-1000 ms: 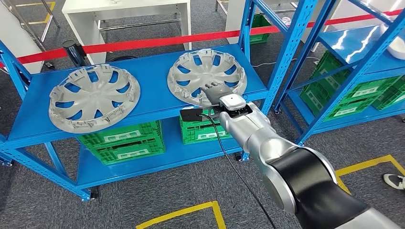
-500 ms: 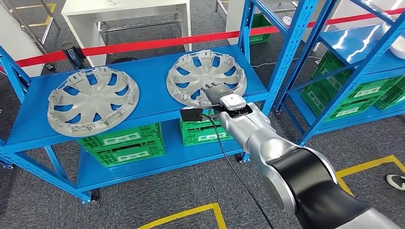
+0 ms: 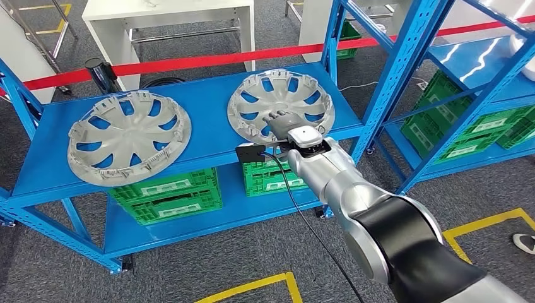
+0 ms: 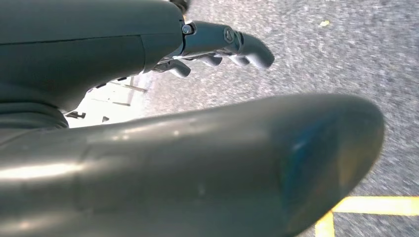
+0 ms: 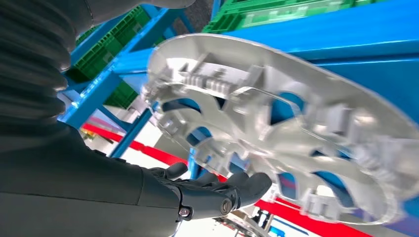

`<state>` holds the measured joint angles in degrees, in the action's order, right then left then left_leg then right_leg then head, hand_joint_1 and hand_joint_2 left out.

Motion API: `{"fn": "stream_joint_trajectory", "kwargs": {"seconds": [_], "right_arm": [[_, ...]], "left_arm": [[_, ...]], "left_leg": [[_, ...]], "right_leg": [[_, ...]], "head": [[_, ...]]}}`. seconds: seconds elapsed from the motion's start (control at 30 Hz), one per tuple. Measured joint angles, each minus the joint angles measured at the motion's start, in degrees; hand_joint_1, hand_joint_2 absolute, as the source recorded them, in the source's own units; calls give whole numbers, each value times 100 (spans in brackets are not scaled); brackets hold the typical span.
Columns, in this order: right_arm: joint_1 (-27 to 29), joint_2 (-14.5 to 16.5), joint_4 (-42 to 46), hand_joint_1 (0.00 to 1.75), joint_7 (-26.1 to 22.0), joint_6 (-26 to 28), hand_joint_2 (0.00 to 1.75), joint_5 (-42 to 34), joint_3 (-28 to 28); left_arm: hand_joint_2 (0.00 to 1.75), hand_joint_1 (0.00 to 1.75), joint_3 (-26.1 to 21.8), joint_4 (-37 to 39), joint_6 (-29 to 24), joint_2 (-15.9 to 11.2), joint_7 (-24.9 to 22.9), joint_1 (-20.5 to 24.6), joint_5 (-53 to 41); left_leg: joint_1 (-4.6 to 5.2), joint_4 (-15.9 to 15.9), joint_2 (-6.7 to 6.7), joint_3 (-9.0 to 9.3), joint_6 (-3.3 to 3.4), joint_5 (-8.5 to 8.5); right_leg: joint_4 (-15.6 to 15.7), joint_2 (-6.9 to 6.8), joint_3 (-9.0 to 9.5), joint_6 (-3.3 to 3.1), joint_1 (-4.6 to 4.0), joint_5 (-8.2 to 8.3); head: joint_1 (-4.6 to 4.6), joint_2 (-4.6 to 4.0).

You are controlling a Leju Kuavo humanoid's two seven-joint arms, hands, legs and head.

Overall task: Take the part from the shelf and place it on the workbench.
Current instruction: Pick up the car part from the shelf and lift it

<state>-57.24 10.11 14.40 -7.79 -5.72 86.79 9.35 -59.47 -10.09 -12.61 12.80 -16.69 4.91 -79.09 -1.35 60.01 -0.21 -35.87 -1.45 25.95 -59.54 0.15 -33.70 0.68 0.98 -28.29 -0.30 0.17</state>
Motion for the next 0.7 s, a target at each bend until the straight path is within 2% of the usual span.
{"fn": "stream_joint_trajectory", "kwargs": {"seconds": [0.07,0.13,0.17,0.2,0.23,0.27,0.3,0.33,0.37,0.43,0.53,0.6,0.67,0.7], "right_arm": [[-9,-2,0,0,1,3,175,-3,0],[-3,-4,0,0,0,2,175,-5,0],[12,-5,0,0,0,0,175,-6,0],[31,-7,0,0,-1,-2,175,-10,0],[45,-9,0,0,-1,-3,175,-15,0],[50,-11,0,0,-1,-3,175,-20,0],[47,-12,0,0,-1,-2,175,-24,0],[36,-14,0,0,-1,-1,175,-25,0],[25,-14,0,0,-2,-1,175,-26,1],[16,-11,0,0,-4,-2,175,-28,3],[15,-11,2,0,-2,0,175,-31,4],[12,-9,2,0,-2,1,175,-32,5],[28,-7,1,0,-2,-2,175,-34,7],[43,-7,0,0,-1,-3,175,-36,7]], "left_arm": [[0,0,-1,-1,0,-1,-1,1,-11],[0,0,-1,-1,1,-2,1,3,-14],[0,0,-1,-1,2,-2,2,3,-15],[0,0,-1,-1,2,-2,3,2,-15],[0,0,-1,-1,2,-3,2,0,-16],[0,0,-1,-1,3,-3,1,-1,-16],[0,0,-1,-1,3,-3,-1,-2,-16],[0,0,-1,1,4,0,-3,0,-16],[0,0,-1,1,5,2,-2,2,-16],[0,0,-1,1,7,5,-1,8,-16],[0,0,-1,-4,7,-1,-4,7,-16],[0,0,-1,-6,8,-7,-8,4,-16],[0,0,-1,-5,9,-12,-8,3,-16],[0,0,-1,-5,8,-15,-8,1,-16]], "left_leg": [[-10,-18,-2,32,77,12],[8,-17,-2,49,122,39],[20,-15,-3,59,138,53],[33,-13,-8,74,149,68],[44,-12,-14,97,154,85],[54,-12,-21,129,152,106],[60,-13,-26,161,145,128],[75,-11,-28,184,128,152],[83,-12,-28,196,105,170],[90,-30,-23,207,45,186],[92,30,-15,208,-49,253],[78,512,-11,-36,-104,480],[63,1211,-7,-440,-149,720],[58,1405,-7,-577,-164,727]], "right_leg": [[-345,-4,-168,40,3,-178],[-1093,-4,-579,43,-5,-461],[-1430,-4,-790,36,-10,-543],[-1596,-3,-922,18,-17,-523],[-1532,-3,-942,-10,-27,-387],[-1251,-3,-850,-49,-42,-166],[-844,-4,-690,-101,-64,74],[-464,-5,-519,-147,-89,231],[-191,-5,-393,-177,-113,314],[-14,1,-300,-200,-147,294],[75,11,-217,-243,-103,297],[121,7,-146,-290,-71,286],[117,6,-122,-316,-69,256],[111,7,-111,-315,-67,238]], "head": [[12,0],[21,0],[21,0],[22,0],[22,0],[23,0],[24,0],[20,0],[21,0],[22,0],[26,0],[18,0],[14,0],[15,0]]}}
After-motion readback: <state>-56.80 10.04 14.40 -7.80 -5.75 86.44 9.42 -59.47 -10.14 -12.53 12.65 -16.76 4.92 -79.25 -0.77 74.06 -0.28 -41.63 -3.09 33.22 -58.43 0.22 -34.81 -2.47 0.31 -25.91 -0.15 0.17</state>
